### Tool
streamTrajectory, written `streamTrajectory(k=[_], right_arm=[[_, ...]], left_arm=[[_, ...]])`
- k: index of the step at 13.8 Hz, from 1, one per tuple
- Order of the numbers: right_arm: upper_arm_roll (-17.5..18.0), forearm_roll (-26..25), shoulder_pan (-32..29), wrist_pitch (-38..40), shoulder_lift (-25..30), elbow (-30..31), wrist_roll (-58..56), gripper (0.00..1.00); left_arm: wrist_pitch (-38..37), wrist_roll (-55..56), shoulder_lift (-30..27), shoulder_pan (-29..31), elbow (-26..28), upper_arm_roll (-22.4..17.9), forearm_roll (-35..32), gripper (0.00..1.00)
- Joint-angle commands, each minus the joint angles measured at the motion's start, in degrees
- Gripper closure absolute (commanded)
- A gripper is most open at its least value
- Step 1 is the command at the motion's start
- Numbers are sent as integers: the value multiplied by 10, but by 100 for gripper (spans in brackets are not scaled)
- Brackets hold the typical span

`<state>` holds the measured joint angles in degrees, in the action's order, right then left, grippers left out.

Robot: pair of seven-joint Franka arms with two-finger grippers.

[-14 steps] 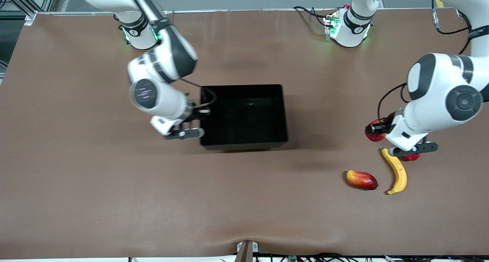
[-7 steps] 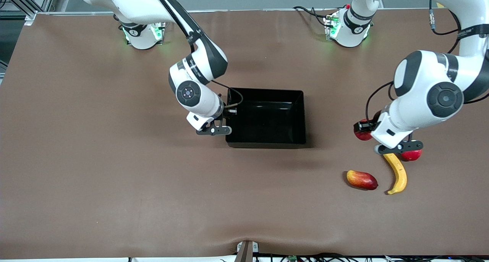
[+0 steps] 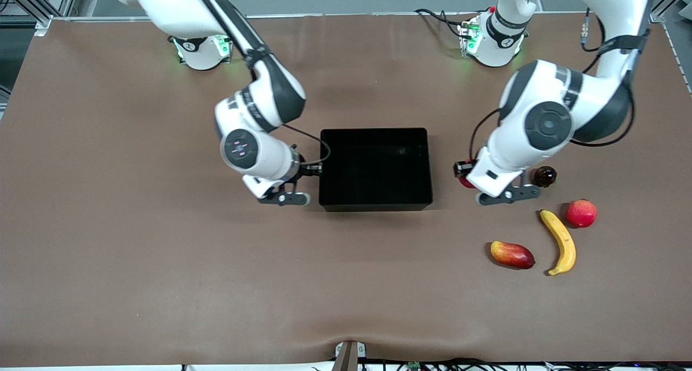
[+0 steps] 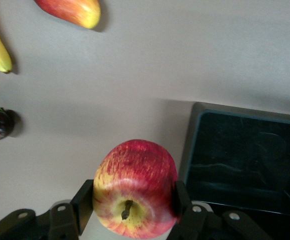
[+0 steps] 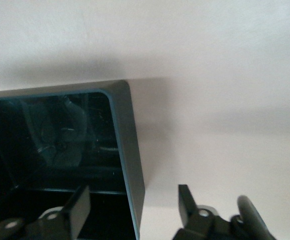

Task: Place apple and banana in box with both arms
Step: 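Lower the apple into the box while the right gripper withdraws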

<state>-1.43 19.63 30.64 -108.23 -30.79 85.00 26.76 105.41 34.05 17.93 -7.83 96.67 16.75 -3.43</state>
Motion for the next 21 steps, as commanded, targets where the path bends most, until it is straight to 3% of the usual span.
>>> streamTrajectory(k=[1,6,7,10,13,15,16,17,18,19,21], right_arm=[[7,-33,-62,87,3,-74,-7,0],[6,-50,-159,237,6,-166,-43,0],[6,-55,-181,250,12,-167,-50,0],[7,-137,-221,281,74,-158,-101,0],[7,-143,-279,315,115,-144,-133,0],[6,-147,-304,305,164,-102,-136,0],[7,-160,-318,295,185,-89,-144,0],[7,-180,-320,296,202,-85,-155,0],[8,-203,-319,297,224,-75,-157,0],[10,-213,-317,297,255,-54,-157,0],[10,-215,-317,293,317,3,-171,0]], left_arm=[[24,85,14,-47,-6,2,5,100],[88,229,73,-147,3,1,-3,100],[100,236,77,-160,20,1,-3,100],[170,241,87,-163,81,2,-3,100],[175,241,104,-172,109,2,-3,100],[173,241,105,-170,129,2,-3,100],[173,241,114,-167,131,2,-3,94],[173,241,125,-168,125,2,-3,67],[175,242,126,-167,121,2,-1,26],[175,244,123,-164,112,2,-1,0],[167,254,94,-161,98,1,-1,0]])
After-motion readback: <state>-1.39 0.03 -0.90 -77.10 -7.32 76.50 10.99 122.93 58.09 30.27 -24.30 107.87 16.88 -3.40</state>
